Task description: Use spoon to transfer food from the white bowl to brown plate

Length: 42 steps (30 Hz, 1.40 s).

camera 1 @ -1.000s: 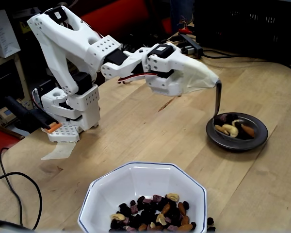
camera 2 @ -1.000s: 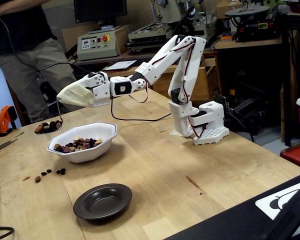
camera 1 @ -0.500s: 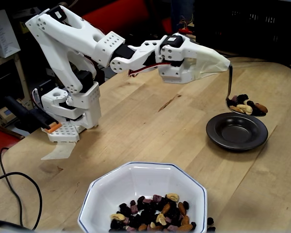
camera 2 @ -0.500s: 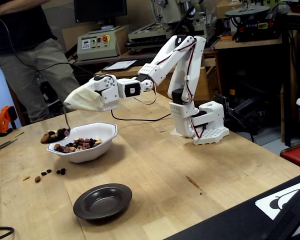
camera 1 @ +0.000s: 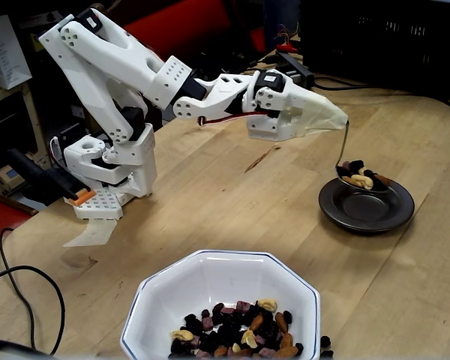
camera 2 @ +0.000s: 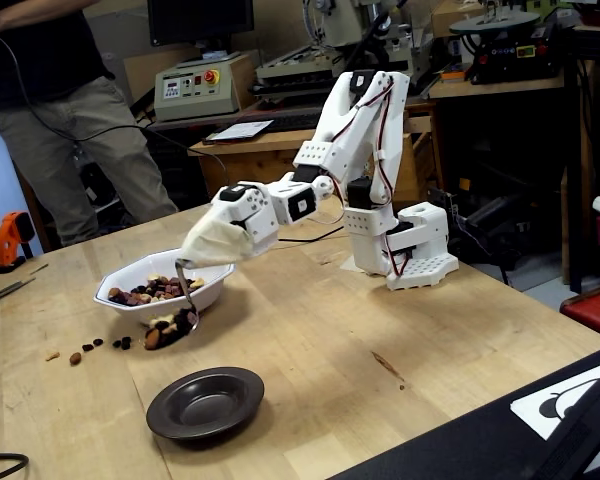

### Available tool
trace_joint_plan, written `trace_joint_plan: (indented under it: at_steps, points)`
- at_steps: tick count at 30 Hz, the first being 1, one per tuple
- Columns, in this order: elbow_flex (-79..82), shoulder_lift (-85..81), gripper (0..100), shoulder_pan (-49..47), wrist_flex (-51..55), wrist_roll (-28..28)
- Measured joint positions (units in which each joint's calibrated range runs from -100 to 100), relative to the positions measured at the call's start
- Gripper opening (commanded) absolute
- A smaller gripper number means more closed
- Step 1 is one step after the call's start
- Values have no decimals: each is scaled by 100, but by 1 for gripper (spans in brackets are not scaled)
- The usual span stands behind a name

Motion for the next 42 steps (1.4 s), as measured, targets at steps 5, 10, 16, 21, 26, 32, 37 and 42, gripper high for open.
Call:
trace_joint_plan:
  at_steps: [5, 10, 16, 21, 26, 32, 37, 42]
  points:
    - [236, -386, 4, -29, 0, 0]
    - [741, -842, 4, -44, 0, 0]
    - [1229, -1383, 4, -190, 0, 0]
    - [1322, -1683, 4, -197, 0, 0]
    - [1322, -1717, 4, -197, 0, 0]
    - [1322, -1717, 4, -197, 0, 5]
    - [1322, -1717, 4, -197, 0, 278]
    - [1322, -1717, 4, -197, 0, 606]
